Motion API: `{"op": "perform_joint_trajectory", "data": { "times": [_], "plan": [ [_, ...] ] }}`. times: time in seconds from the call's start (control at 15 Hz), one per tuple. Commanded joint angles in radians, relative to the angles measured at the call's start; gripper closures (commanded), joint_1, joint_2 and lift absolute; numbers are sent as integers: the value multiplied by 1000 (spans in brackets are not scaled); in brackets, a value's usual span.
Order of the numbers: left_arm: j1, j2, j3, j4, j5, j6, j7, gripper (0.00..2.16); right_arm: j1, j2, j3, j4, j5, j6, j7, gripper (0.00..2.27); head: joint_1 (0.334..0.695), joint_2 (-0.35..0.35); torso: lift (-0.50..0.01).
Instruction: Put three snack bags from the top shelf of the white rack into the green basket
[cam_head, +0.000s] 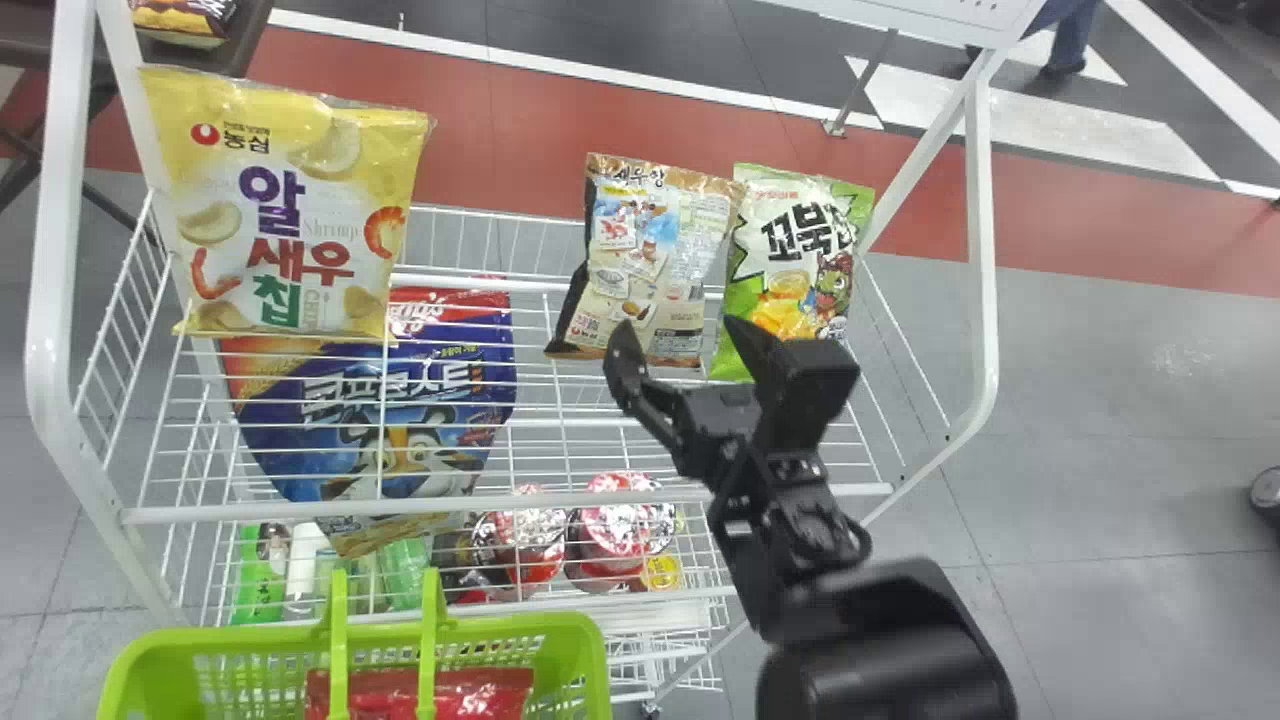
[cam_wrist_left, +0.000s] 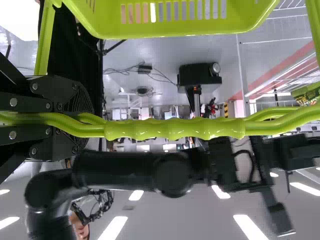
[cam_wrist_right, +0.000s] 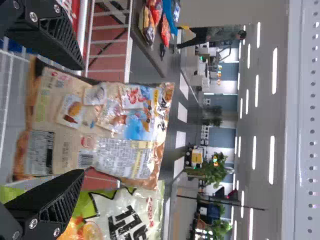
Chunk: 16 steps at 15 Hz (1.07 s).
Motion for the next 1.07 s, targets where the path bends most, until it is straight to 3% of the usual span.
{"op": "perform_joint_trajectory", "data": {
  "times": [0.0,0.27,0.33,0.47,0.6,1.0],
  "plan": [
    [-1,2,-13,2,-2,-2,0,2152,-119,44,-9,123,37,0,-6,87,695,-350,0],
    [-5,8,-14,-3,-4,8,-2,2152,-232,45,-33,247,35,21,21,100,695,-350,0],
    [-10,8,-16,-3,-4,14,-2,2152,-234,45,-47,247,34,43,32,373,695,-350,0],
    [-13,11,-11,-2,-4,17,-2,2152,-229,45,-49,246,34,98,63,1959,695,-350,0],
    [-13,11,-9,-2,-4,20,-2,2152,-193,45,-49,226,32,58,95,2132,695,-350,0],
    [-33,11,-20,3,-10,23,6,2152,-56,44,-46,45,26,-28,127,2132,695,-350,0]
  ]
}}
